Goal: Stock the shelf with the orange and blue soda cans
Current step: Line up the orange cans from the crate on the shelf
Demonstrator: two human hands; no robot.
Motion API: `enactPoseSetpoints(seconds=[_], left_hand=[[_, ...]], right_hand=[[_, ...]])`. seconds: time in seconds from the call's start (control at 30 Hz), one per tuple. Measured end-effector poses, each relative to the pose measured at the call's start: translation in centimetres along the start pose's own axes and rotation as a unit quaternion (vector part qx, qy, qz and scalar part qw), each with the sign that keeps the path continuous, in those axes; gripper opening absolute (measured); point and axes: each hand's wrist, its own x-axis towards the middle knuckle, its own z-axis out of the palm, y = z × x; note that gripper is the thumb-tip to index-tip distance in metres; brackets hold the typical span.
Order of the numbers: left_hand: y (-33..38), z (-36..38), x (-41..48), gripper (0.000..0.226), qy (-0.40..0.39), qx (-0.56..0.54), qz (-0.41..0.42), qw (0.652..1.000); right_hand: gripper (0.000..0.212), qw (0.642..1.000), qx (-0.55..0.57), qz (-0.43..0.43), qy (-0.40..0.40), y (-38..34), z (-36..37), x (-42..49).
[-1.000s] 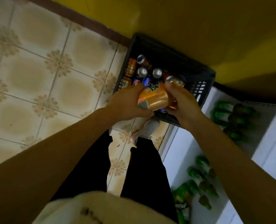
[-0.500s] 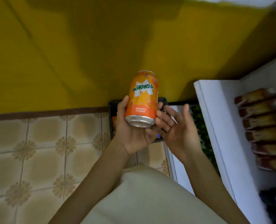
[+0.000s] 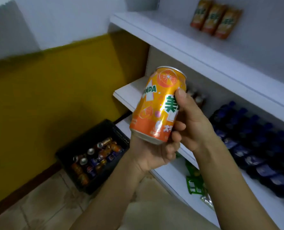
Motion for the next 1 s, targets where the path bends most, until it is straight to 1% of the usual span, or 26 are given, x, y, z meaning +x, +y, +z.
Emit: enactPoseSetpoints(seconds=[0.03, 0.07, 0.1, 0.13, 0.17, 0.2, 0.27, 0.3, 0.37, 0.47, 0.53, 0.6, 0.67, 0.8, 0.87, 0.93, 0.97, 1.0], left_hand=[[-1.0, 0.5, 0.8, 0.056, 0.021, 0.012, -0.003, 1.000], [-1.6, 1.5, 1.3, 0.052, 0.065, 0.047, -0.013, 0.997], [-2.5, 2.0, 2.1, 0.052, 0.119, 0.047, -0.015, 0.992], [-3.1, 2.8, 2.6, 0.054, 0.150, 0.033, 0.009, 0.988], [-3.5, 3.6, 3.1, 0.054, 0.164, 0.005, 0.028, 0.986], [-3.8, 4.3, 3.5, 0.053, 0.202, 0.006, 0.036, 0.979], [-4.5, 5.2, 4.5, 0.050, 0.252, 0.040, 0.021, 0.967], [-4.8, 5.9, 5.0, 0.051, 0.260, 0.045, 0.017, 0.965], [-5.2, 7.0, 6.3, 0.054, 0.259, 0.034, 0.029, 0.965], [-5.0, 8.1, 8.9, 0.051, 0.226, 0.021, 0.059, 0.972], [-4.3, 8.2, 11.3, 0.047, 0.197, 0.021, 0.047, 0.979], [-3.2, 9.0, 13.5, 0.047, 0.181, 0.011, 0.042, 0.983], [-1.7, 9.8, 16.1, 0.048, 0.169, 0.023, 0.047, 0.984], [2.0, 9.5, 22.3, 0.047, 0.174, 0.049, 0.022, 0.983], [4.3, 8.7, 25.5, 0.050, 0.169, 0.098, 0.012, 0.981], [6.9, 7.6, 28.2, 0.050, 0.166, 0.197, 0.034, 0.966], [8.1, 6.8, 29.2, 0.048, 0.168, 0.269, 0.064, 0.946], [9.5, 6.0, 30.1, 0.043, 0.158, 0.349, 0.103, 0.918]], right_hand=[[0.074, 0.998, -0.020, -0.028, 0.053, -0.8, -0.5, -1.2], [0.066, 0.993, -0.043, -0.054, 0.098, -1.2, -1.4, -2.1], [0.059, 0.987, -0.049, -0.086, 0.125, -1.6, -2.3, -3.1], [0.055, 0.981, -0.053, -0.105, 0.152, -1.8, -3.0, -3.9], [0.054, 0.974, -0.060, -0.121, 0.181, -2.1, -3.6, -4.7], [0.055, 0.966, -0.072, -0.132, 0.209, -2.2, -4.1, -5.3], [0.059, 0.950, -0.096, -0.150, 0.256, -2.4, -5.0, -6.1], [0.060, 0.944, -0.104, -0.161, 0.269, -2.4, -5.4, -6.5], [0.062, 0.931, -0.128, -0.178, 0.292, -2.8, -6.0, -6.9], [0.060, 0.912, -0.158, -0.202, 0.319, -3.5, -7.4, -6.6], [0.063, 0.895, -0.198, -0.219, 0.333, -4.4, -8.2, -5.7], [0.073, 0.872, -0.262, -0.221, 0.348, -5.6, -8.6, -4.2], [0.080, 0.851, -0.295, -0.226, 0.372, -7.0, -9.1, -2.4], [0.078, 0.817, -0.308, -0.230, 0.430, -10.1, -11.3, 2.4], [0.071, 0.797, -0.316, -0.235, 0.459, -11.8, -12.5, 5.3], [0.061, 0.787, -0.305, -0.242, 0.478, -13.5, -14.5, 8.6], [0.056, 0.785, -0.300, -0.241, 0.486, -14.3, -15.6, 10.2], [0.052, 0.779, -0.300, -0.236, 0.497, -15.0, -16.9, 11.8]])
